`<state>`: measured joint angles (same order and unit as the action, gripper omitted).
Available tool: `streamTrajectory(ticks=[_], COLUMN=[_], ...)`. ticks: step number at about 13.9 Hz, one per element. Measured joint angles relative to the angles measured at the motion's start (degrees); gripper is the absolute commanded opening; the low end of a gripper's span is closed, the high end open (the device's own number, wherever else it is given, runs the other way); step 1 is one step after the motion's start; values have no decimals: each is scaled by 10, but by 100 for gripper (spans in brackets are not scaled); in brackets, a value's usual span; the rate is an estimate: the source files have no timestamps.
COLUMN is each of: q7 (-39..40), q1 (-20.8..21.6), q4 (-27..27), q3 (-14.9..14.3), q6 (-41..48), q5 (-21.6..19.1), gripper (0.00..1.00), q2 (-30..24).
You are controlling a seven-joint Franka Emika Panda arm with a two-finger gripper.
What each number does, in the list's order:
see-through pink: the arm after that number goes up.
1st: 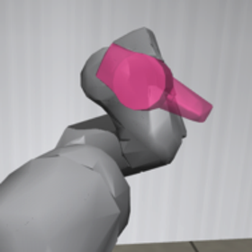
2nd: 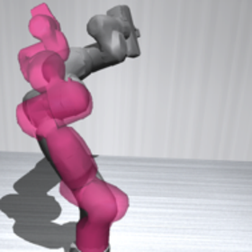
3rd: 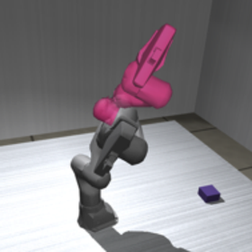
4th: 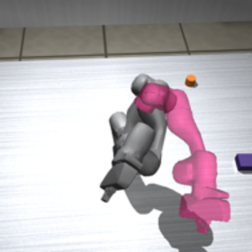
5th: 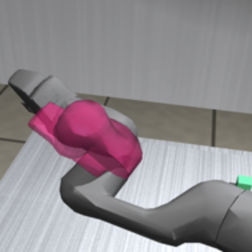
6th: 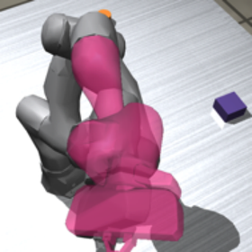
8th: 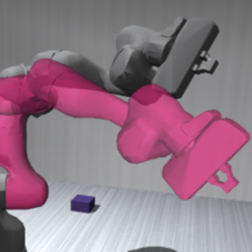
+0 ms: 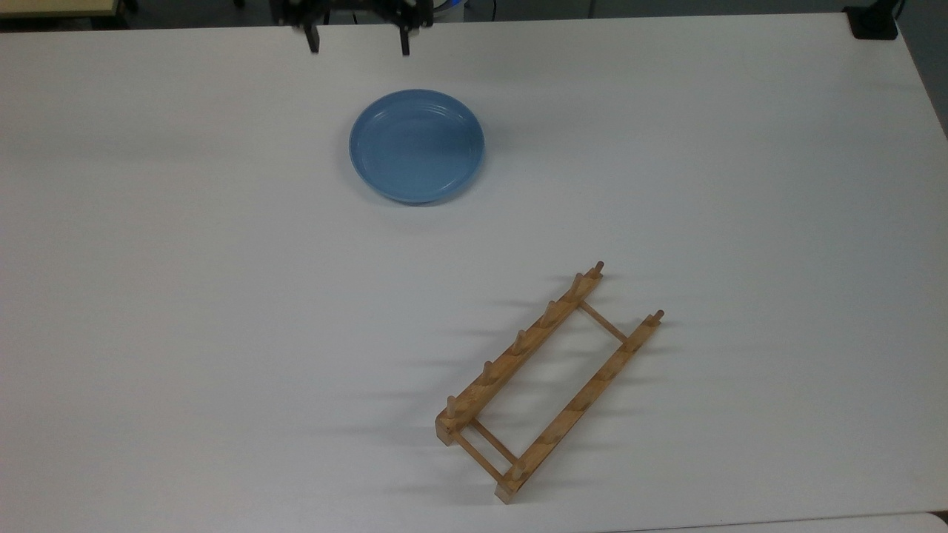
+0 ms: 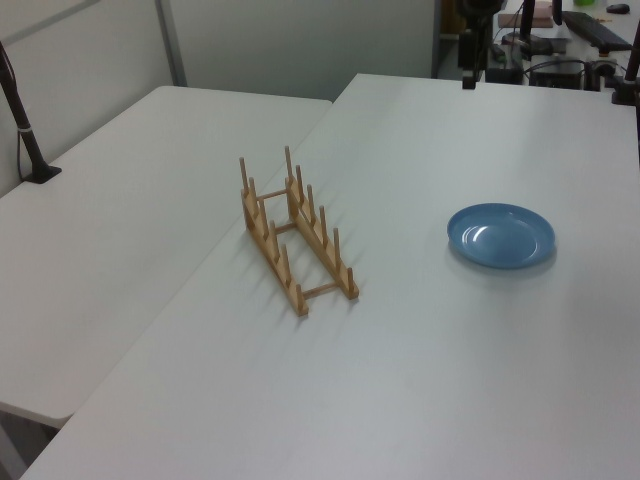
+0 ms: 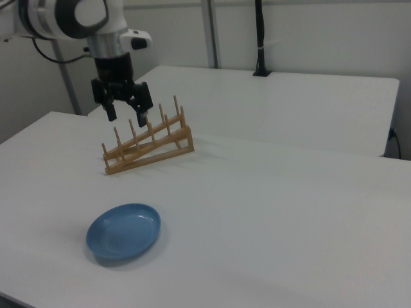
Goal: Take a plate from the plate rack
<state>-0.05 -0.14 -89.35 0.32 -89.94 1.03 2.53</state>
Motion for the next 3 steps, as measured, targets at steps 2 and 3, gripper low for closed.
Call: streamTrajectory(ticks=[2, 3], q7=[-14, -15], q1=[2, 2], q4=[-4, -7], q3=[0, -1], q6=[3, 3], q5=[1, 4], gripper=[100, 100], q2=[-15, -18])
